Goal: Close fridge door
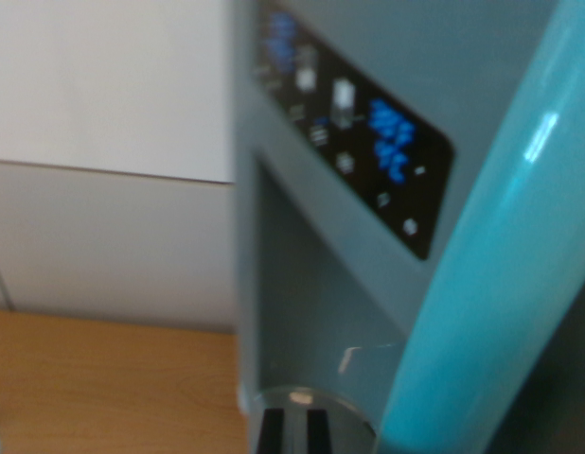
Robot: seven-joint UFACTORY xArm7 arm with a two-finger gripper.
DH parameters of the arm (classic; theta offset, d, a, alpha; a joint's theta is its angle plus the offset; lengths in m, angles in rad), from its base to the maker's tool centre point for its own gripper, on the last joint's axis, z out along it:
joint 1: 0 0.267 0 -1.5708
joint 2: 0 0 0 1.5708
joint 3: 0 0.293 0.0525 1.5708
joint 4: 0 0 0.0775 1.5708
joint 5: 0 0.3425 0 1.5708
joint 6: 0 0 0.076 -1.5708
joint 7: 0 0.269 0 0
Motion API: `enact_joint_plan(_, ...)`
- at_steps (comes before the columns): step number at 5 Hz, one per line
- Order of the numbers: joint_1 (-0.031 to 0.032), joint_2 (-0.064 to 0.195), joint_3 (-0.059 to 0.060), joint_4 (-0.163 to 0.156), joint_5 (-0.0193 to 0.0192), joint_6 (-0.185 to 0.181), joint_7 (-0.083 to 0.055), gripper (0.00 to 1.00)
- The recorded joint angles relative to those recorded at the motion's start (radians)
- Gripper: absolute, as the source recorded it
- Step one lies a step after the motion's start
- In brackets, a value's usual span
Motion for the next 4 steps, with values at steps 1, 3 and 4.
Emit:
enact_joint_plan(1, 0.0000, 0.039, -0.029, 0.029, 0.0000, 0.000, 0.000, 1.00)
enact_joint_plan(3, 0.0000, 0.075, -0.054, 0.062, 0.0000, -0.004, 0.000, 1.00)
enact_joint_plan(4, 0.0000, 0.075, -0.054, 0.062, 0.0000, -0.004, 0.000, 1.00)
